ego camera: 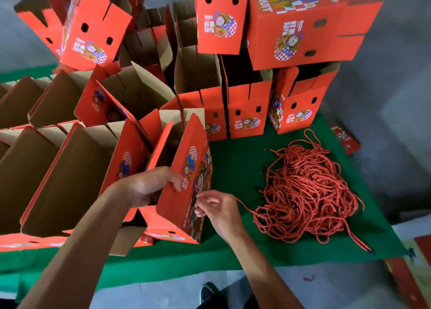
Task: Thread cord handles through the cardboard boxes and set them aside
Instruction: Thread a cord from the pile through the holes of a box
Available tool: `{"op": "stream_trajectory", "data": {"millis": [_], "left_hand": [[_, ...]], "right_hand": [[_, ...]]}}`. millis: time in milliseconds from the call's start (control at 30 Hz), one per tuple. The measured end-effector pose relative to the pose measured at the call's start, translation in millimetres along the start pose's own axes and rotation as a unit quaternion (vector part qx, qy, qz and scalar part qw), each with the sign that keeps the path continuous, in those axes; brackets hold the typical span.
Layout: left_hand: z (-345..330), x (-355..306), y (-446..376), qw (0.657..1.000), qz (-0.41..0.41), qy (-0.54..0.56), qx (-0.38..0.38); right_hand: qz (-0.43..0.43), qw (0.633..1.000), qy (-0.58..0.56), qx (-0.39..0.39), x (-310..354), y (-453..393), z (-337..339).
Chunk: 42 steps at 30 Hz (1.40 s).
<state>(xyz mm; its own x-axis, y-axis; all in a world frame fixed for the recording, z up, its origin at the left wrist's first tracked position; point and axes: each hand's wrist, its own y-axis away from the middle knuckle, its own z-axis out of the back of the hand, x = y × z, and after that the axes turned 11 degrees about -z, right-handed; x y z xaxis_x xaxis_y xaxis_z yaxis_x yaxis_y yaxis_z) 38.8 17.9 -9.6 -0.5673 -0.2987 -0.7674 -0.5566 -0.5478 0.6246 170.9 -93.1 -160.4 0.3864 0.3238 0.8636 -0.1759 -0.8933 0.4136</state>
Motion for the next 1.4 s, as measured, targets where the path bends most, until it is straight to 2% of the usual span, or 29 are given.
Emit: {"op": "stream_trajectory", "data": {"millis": [133, 267, 367, 467, 533, 667, 733, 800, 867, 900, 967, 1100, 1167, 1200, 1233, 1267, 1300, 1333, 1400], "left_hand": [[2.4, 3.6, -1.4, 1.000, -0.002, -0.022, 0.010], [6.2, 8.3, -5.3, 0.999, 0.000, 0.040, -0.010], [-0.4, 7.6, -17.5, 0.996, 0.045, 0.065, -0.048], [-16.8, 9.3, -27.6, 0.992, 0.057, -0.039, -0.105], [-23.7, 9.9, -30.1, 0.987, 0.053, -0.119, -0.092], [-20.6, 10.6, -32.6, 0.981, 0.052, -0.165, -0.085], [-21.8, 14.3, -33.0, 0.970, 0.047, -0.223, -0.085], [-23.0, 13.4, -32.5, 0.954, 0.063, -0.290, -0.048], [-22.1, 18.6, -37.7, 0.960, 0.070, -0.252, -0.104], [-22.0, 19.3, -38.7, 0.952, 0.049, -0.274, -0.131], [-20.6, 21.2, -40.3, 0.935, 0.033, -0.329, -0.129], [-25.8, 17.5, -36.6, 0.916, 0.021, -0.387, -0.099], [-30.6, 12.4, -34.0, 0.894, 0.013, -0.439, -0.093], [-33.7, 9.7, -32.5, 0.880, 0.010, -0.465, -0.095], [-36.6, 8.0, -31.5, 0.864, 0.003, -0.494, -0.097], [-38.1, 7.1, -31.4, 0.855, -0.001, -0.509, -0.103], [-37.9, 7.7, -32.5, 0.847, -0.004, -0.521, -0.105], [-38.7, 8.9, -31.8, 0.847, -0.007, -0.519, -0.110], [-38.5, 10.9, -31.0, 0.846, -0.008, -0.520, -0.120]], "right_hand": [[0.013, 0.998, 0.060, 0.022, 7.0, 0.1, -0.3], [-0.007, 1.000, 0.021, 0.022, 12.5, -3.9, -0.5], [-0.058, 0.998, -0.020, -0.002, 11.8, -3.8, -5.6], [-0.153, 0.978, -0.140, -0.022, 6.5, -0.2, -6.5], [-0.184, 0.964, -0.189, -0.023, 4.6, 1.4, -1.6], [-0.187, 0.966, -0.176, -0.014, 5.6, 1.2, 5.5], [-0.190, 0.970, -0.154, -0.020, 5.8, 1.2, 6.6], [-0.176, 0.975, -0.134, -0.027, 6.4, 1.3, 5.2], [-0.165, 0.974, -0.154, -0.034, 5.9, -1.8, 4.0], [-0.155, 0.972, -0.171, -0.036, 6.9, -3.0, 3.4], [-0.142, 0.972, -0.185, -0.033, 8.1, -9.0, 3.0], [-0.106, 0.985, -0.108, -0.079, 3.2, -25.2, 11.1], [-0.070, 0.989, 0.045, -0.126, -2.2, -37.6, 20.7], [-0.057, 0.970, 0.186, -0.145, -9.5, -45.3, 27.2], [-0.062, 0.926, 0.342, -0.147, -17.9, -52.6, 33.5], [-0.071, 0.853, 0.495, -0.149, -25.6, -58.8, 39.8], [-0.075, 0.787, 0.595, -0.146, -32.7, -64.9, 44.9], [-0.078, 0.748, 0.645, -0.133, -36.9, -68.2, 48.4], [-0.083, 0.737, 0.658, -0.131, -42.0, -71.5, 52.0]]}}
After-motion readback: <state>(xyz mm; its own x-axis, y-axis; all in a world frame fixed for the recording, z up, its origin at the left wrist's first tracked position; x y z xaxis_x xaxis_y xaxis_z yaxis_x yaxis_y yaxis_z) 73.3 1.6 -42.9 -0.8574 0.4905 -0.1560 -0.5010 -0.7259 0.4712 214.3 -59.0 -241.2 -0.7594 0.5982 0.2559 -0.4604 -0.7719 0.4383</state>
